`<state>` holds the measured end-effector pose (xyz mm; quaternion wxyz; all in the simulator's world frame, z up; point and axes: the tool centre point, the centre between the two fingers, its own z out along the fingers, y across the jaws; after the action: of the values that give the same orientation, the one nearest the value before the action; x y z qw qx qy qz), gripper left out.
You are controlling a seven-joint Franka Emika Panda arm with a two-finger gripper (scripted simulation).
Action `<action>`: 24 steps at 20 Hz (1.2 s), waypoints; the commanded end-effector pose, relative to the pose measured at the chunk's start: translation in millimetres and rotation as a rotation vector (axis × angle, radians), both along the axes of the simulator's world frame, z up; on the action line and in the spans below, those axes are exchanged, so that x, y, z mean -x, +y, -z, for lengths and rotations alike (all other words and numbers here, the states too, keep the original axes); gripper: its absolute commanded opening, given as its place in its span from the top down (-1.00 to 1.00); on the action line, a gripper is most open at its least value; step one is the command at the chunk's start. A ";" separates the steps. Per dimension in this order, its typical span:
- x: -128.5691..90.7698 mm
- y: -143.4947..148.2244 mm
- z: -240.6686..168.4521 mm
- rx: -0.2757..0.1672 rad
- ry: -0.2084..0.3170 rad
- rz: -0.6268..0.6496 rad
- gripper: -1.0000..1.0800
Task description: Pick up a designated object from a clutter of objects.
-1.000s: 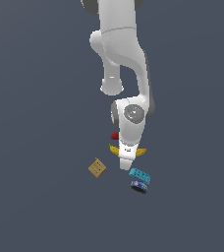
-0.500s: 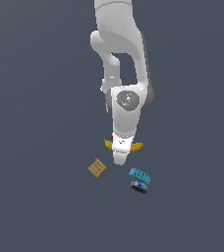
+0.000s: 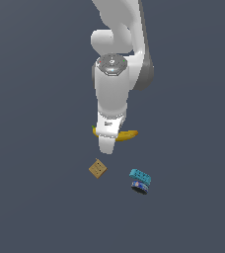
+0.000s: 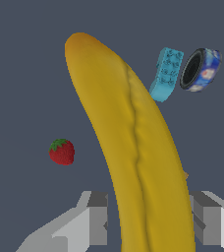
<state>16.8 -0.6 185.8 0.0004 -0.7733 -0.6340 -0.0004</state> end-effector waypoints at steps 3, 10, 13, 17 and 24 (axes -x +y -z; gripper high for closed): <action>-0.8 -22.0 -50.7 -0.002 -0.001 -0.001 1.00; -3.3 -54.7 -122.0 -0.002 -0.001 -0.001 1.00; -4.7 -66.1 -146.4 -0.001 -0.001 0.000 1.00; -6.7 -77.9 -171.4 0.000 0.000 0.001 1.00; -9.6 -89.3 -194.9 0.001 0.000 0.001 1.00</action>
<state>25.7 -88.2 376.0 0.0005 -0.7738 -0.6334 0.0001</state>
